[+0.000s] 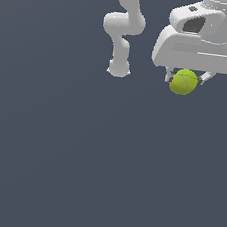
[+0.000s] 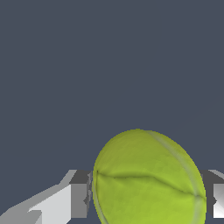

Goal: Pick up the object and move it to a goal position.

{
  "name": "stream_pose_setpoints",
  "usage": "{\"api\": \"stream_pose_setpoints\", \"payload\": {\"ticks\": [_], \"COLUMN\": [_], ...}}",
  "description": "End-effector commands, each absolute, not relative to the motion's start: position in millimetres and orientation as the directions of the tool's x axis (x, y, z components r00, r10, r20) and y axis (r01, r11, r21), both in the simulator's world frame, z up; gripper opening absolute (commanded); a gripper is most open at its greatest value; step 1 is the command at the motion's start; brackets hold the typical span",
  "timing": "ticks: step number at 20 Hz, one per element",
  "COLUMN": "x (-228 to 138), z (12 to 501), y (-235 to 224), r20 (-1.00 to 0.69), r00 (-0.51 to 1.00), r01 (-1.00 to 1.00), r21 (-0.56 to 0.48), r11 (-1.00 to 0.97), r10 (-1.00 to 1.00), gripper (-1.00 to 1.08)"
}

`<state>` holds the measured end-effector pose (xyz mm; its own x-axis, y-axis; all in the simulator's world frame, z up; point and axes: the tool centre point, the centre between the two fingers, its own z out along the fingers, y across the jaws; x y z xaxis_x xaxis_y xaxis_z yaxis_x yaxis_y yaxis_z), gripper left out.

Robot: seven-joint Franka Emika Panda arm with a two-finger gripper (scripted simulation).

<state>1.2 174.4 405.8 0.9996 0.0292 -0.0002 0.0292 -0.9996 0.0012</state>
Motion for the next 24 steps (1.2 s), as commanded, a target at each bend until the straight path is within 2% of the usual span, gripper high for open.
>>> {"api": "stream_pose_setpoints", "payload": {"ticks": [1, 11, 24], "x": [0, -2, -1], "z": [429, 486, 505], "y": [183, 207, 216], "r20": [0.0, 0.0, 0.0], "r00": [1.0, 1.0, 1.0], "r01": [0.028, 0.028, 0.028], "r21": [0.001, 0.0, 0.0], "r11": [-1.0, -1.0, -1.0], "r10": [0.028, 0.028, 0.028], "gripper": [-1.0, -1.0, -1.0]}}
